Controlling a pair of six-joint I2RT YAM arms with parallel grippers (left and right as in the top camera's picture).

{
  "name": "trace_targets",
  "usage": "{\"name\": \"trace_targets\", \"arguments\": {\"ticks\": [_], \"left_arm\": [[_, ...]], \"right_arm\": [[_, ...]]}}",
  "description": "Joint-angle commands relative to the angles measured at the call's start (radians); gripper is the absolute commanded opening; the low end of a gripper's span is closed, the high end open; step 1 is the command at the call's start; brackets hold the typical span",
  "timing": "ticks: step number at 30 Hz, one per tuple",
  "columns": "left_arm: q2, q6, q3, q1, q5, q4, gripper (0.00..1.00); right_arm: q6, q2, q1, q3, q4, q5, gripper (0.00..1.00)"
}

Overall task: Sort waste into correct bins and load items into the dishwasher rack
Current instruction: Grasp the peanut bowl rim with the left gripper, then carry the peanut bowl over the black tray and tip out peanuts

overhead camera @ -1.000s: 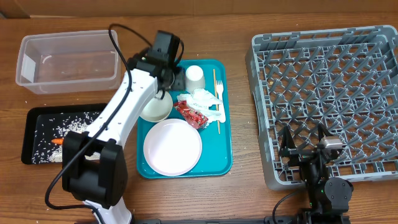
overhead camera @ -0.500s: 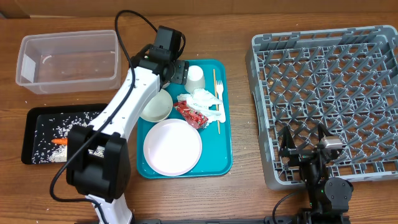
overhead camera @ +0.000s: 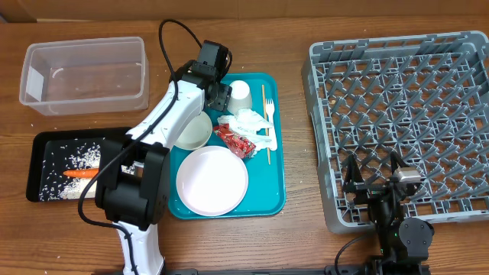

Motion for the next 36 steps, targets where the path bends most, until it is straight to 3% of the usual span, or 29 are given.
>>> {"name": "trace_targets", "arguments": {"ticks": [1,5,10,14,19,23,27,30,33,36], "left_arm": [[0.020,0.078,0.021,0.007,-0.018,0.002,0.75],[0.069,0.091,0.021,0.020,-0.029,-0.002,0.79],[0.071,0.091,0.022,0.029,-0.042,0.025,0.77],[0.071,0.090,0.022,0.029,-0.043,0.043,0.56],[0.071,0.090,0.022,0.029,-0.043,0.042,0.49],[0.071,0.090,0.022,0.029,-0.043,0.043,0.31],[0.069,0.090,0.022,0.029,-0.043,0.045,0.27],[0.062,0.088,0.032,0.026,-0.042,0.047,0.16],[0.049,0.040,0.073,0.026,-0.040,0.028,0.06],[0.015,-0.024,0.135,0.026,-0.032,0.001,0.04]], "right_arm": [[0.002,-0.006,-0.002,-0.010,0.004,0.006,1.00],[0.002,-0.006,-0.002,-0.010,0.004,0.006,1.00],[0.002,-0.006,-0.002,-0.010,0.004,0.006,1.00],[0.002,-0.006,-0.002,-0.010,0.004,0.006,1.00],[0.002,-0.006,-0.002,-0.010,0.004,0.006,1.00],[0.002,-0.006,-0.002,-0.010,0.004,0.006,1.00],[0.002,-0.006,-0.002,-0.010,0.004,0.006,1.00],[0.002,-0.006,-0.002,-0.010,0.004,0.006,1.00],[0.002,-0.006,-0.002,-0.010,0.004,0.006,1.00],[0.002,-0.006,-0.002,-0.010,0.004,0.006,1.00]]}}
